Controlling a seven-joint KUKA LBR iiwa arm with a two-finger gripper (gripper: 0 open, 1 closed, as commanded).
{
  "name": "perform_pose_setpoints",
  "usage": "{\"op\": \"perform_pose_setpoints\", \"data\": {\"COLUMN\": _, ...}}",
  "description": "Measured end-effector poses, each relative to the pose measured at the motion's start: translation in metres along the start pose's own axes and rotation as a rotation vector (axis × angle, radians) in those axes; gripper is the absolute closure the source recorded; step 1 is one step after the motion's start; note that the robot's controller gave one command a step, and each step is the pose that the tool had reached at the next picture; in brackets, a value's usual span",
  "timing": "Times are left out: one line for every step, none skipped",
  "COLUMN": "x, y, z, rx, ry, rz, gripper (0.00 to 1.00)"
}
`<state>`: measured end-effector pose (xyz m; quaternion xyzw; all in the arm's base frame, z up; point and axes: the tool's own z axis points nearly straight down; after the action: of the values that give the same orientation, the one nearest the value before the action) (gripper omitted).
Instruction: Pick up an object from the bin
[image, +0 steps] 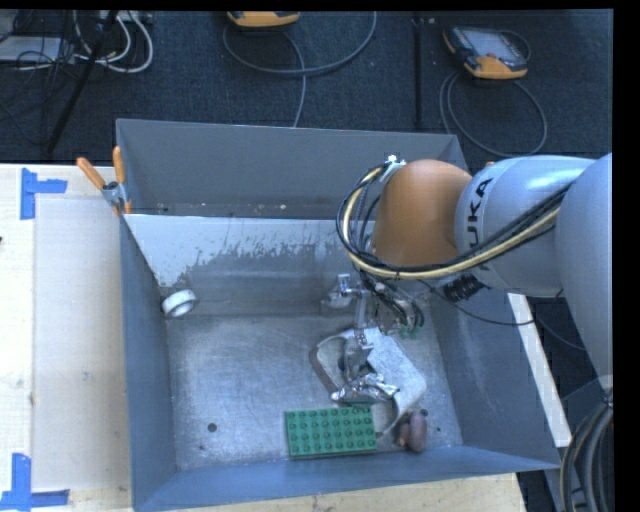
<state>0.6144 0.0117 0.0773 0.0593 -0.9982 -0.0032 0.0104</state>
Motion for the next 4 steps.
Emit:
{"op": "perform_pose_setpoints", "data": {"x": 0.003, "y": 0.0, "z": -0.001, "rx": 0.005, "ry": -0.009, "rz": 0.054, "gripper": 0.0}}
{"op": "perform_pose_setpoints", "data": {"x": 0.005, "y": 0.0, "z": -0.001, "rx": 0.004, "ry": 0.002, "rz": 0.056, "gripper": 1.0}}
{"op": "perform_pose_setpoints", "data": {"x": 0.005, "y": 0.001, "z": -0.015, "rx": 0.005, "ry": -0.023, "rz": 0.057, "gripper": 1.0}}
{"op": "perform_pose_setpoints", "data": {"x": 0.004, "y": 0.0, "z": -0.027, "rx": 0.007, "ry": -0.023, "rz": 0.059, "gripper": 1.0}}
